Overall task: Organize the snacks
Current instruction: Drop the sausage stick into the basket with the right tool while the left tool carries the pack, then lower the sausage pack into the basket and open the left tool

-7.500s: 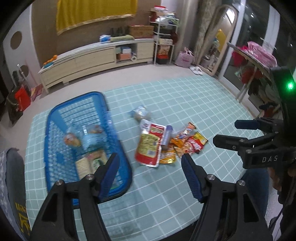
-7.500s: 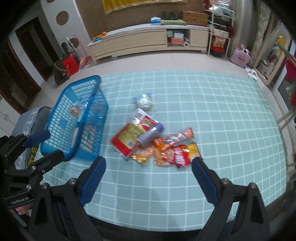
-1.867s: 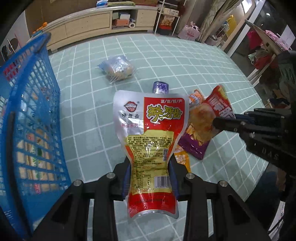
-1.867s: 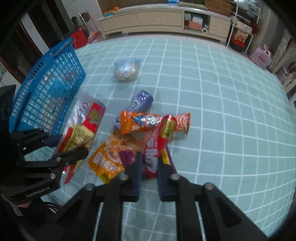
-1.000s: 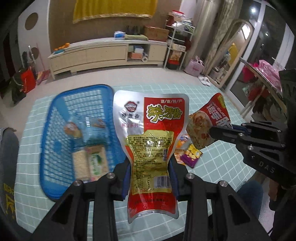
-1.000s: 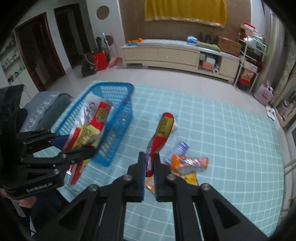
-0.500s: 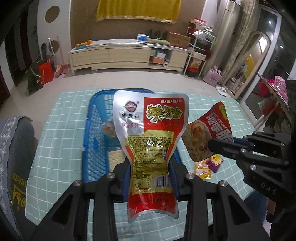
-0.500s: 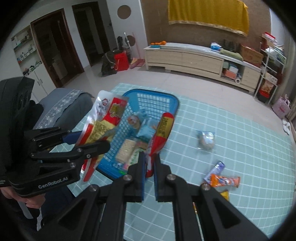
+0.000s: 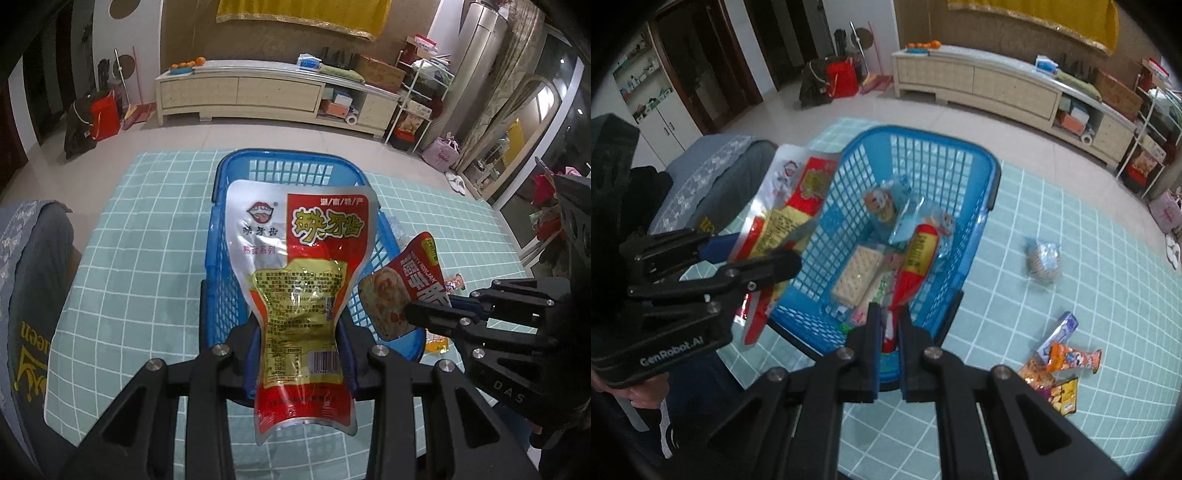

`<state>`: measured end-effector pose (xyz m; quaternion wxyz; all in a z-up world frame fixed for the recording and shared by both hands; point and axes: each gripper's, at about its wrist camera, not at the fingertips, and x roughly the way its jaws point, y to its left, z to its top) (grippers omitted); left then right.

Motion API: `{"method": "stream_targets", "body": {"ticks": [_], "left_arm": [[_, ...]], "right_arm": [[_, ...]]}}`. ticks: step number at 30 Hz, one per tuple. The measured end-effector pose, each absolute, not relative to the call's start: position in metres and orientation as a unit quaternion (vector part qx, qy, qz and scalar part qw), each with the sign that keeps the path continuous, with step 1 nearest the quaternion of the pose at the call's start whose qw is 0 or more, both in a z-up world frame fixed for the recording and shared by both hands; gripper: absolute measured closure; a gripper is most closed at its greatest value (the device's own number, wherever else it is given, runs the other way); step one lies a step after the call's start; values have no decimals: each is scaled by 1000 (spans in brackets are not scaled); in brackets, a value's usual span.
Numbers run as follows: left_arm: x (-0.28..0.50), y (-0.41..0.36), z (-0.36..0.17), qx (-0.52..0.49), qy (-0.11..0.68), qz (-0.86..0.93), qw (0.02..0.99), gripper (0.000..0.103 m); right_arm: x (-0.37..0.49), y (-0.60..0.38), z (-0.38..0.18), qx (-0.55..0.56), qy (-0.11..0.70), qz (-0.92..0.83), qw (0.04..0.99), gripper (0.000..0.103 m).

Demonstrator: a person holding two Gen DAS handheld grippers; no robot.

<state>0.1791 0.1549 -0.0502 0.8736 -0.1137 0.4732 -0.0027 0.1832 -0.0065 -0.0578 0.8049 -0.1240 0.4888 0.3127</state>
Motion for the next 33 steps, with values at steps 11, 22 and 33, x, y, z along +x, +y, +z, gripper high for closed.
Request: {"method": "stream_targets", "body": {"ticks": [11,22,33], "left_arm": [[168,160,-45,-116,468,-2,876,69],[164,155,-41,-111,465,-2,878,69],[177,148,-45,-107,467,-10,878,69]], "right_arm": [[188,-6,-62,-128,515,265,805,65],[181,-18,-44,-117,477,243,836,21],[187,-32,-39,-97,452,221,859,17]]}}
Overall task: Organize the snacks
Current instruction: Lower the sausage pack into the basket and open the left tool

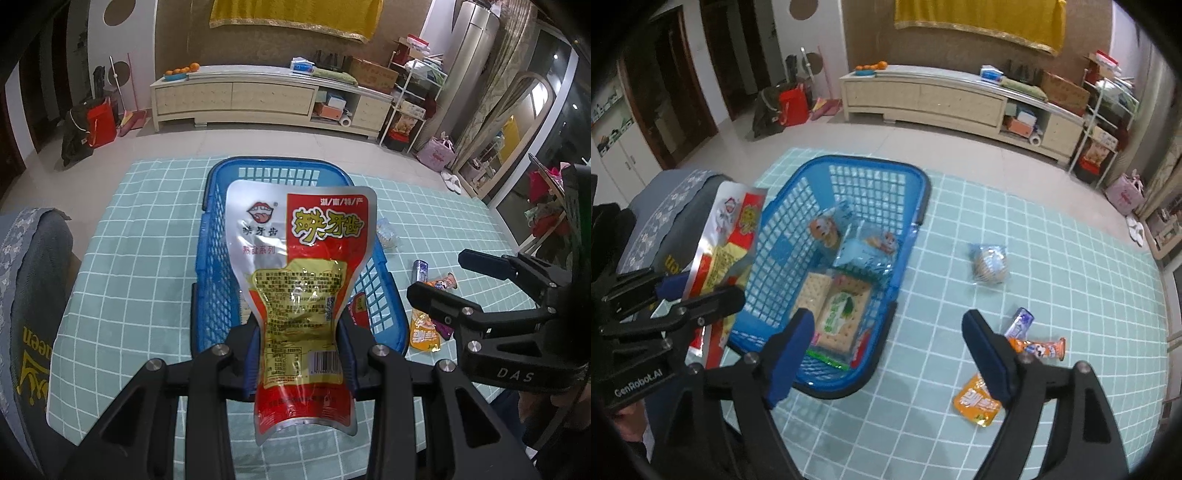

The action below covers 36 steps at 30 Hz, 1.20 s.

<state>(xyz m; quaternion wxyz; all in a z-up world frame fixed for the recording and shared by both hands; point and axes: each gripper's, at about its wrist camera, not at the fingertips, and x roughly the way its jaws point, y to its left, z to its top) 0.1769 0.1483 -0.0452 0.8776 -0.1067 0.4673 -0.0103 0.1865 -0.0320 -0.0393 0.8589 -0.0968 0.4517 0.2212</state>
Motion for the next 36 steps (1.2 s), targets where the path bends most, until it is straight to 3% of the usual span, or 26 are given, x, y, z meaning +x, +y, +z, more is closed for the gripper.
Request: {"method": "stream_targets", "body": {"ticks": [23,25,28,32,36], "left_arm": [[236,140,-83,-107,519,-22,848,68],[236,142,-87,-114,523,-20,845,65],[231,146,-89,-123,524,-16,843,51],[222,148,-83,-120,523,-13,844,41],[211,145,-69,-113,509,-11,853,41]], "right_arm": [[222,-50,-64,-82,464,196,860,17],[223,-50,-66,-83,468,196,858,17],[221,-52,-66,-84,467,195,858,17],[217,-54,-60,-79,465,194,860,17],[210,-57,-52,-77,458,195,864,17]]}}
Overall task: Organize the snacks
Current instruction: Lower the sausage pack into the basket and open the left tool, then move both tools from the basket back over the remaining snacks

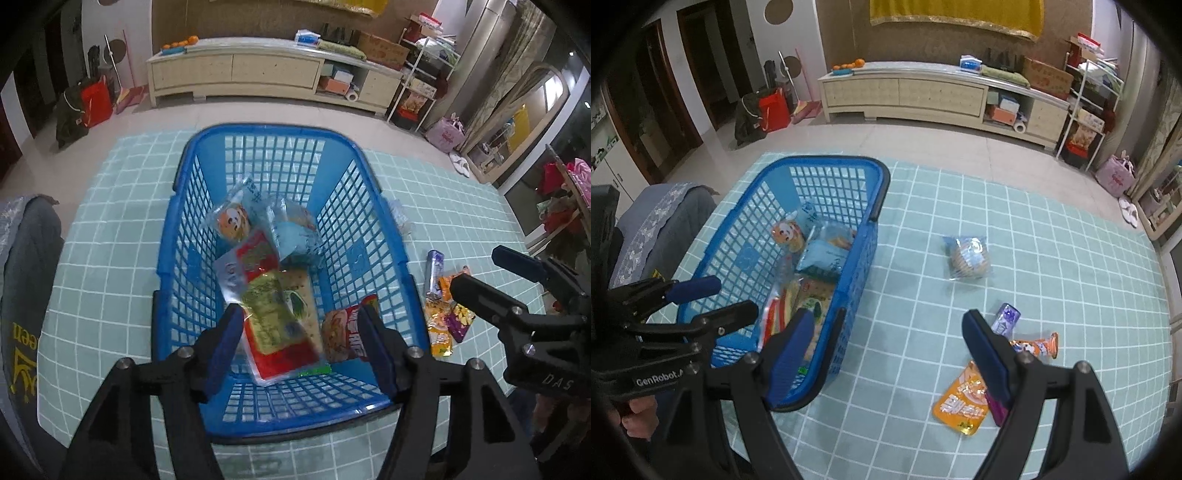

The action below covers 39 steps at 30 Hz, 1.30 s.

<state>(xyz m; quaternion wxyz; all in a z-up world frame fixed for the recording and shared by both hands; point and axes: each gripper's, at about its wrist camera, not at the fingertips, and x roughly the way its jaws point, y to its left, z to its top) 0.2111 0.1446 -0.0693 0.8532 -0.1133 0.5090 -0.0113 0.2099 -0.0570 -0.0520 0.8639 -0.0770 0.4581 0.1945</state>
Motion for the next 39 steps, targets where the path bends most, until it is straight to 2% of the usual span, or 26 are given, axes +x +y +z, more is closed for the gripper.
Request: {"method": "stream_targets", "body": {"ticks": [9,21,31,39], "left_arm": [[185,131,-35,-103,478,-23,872,38],[169,68,-11,-66,449,-83,887,32],[175,0,-29,-34,455,-131,880,32],[185,-39,-67,-10,479,-158,863,32]], "right_arm": [[187,-76,-27,-63,440,192,875,17],[158,-136,-16,-45,431,160,887,17],[144,-195,-33,-30,432,126,893,17],[144,-230,-68,-20,437,124,891,17]]}}
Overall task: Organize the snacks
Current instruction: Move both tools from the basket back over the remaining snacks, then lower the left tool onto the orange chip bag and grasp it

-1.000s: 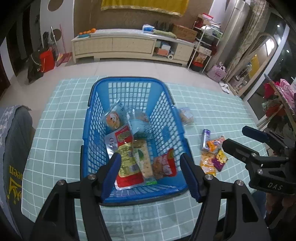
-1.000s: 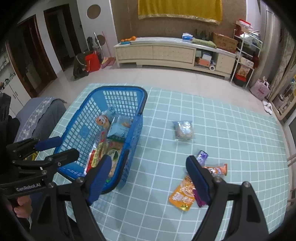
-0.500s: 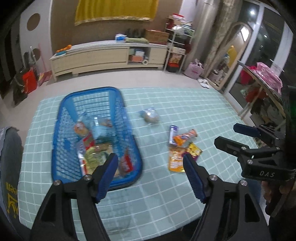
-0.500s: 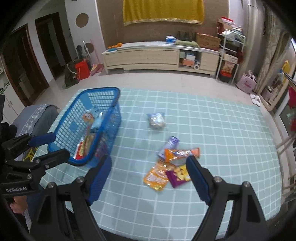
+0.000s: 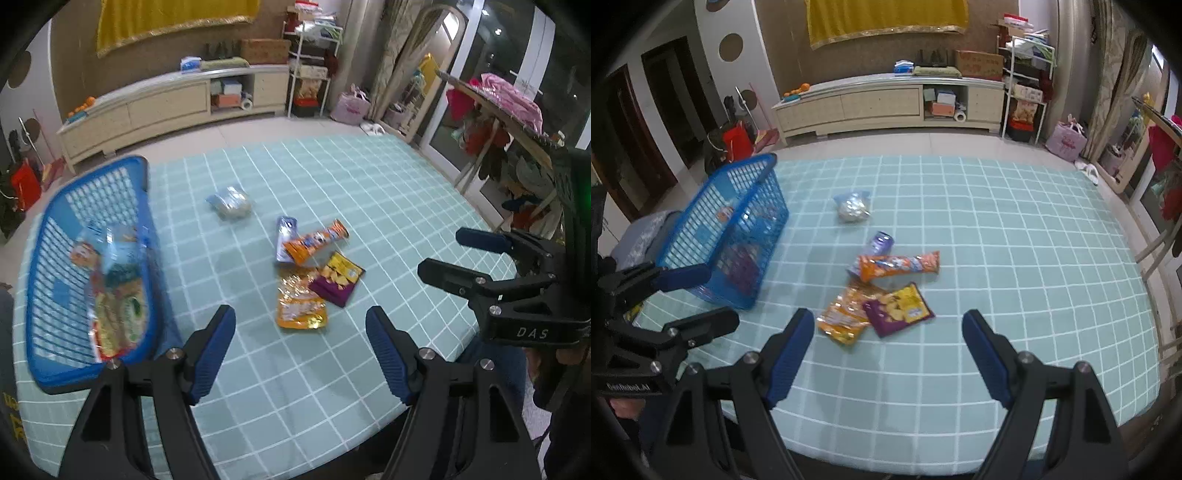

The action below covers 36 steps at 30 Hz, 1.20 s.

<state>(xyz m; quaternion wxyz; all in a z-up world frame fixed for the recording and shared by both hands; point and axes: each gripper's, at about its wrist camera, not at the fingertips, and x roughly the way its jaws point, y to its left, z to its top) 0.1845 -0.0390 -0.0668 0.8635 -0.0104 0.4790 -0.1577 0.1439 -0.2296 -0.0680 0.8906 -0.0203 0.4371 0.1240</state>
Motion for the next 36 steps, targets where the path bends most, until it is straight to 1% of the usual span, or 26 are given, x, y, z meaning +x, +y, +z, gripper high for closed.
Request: {"method": "stream_targets", "body": {"ticks": [9,16,21,28,34,35,36], "left_arm": [[194,-63,-117,10,510,-172,843,32],[211,-75,-156,38,533,-179,826,32],[230,-87,-181,67,554,-186,809,32],[258,-93,-203,84,571,-186,795,32],[274,-97,-206,88,574,-186,793,32],[274,-101,-206,104,579,-180,789,34],[276,-104,-207,110,580,-177,787,40]], "right_arm": [[150,-249,-112,-33,462,134,876,17],[161,-249,-146,-79,467,120,872,17],[174,-251,-166,-73,480,118,866,17],[185,-256,-179,-52,484,117,866,17],[186,-263,-181,-39,483,114,867,17],[187,-265,-182,-36,484,112,867,17],[187,-267,-183,-32,486,109,867,17]]}}
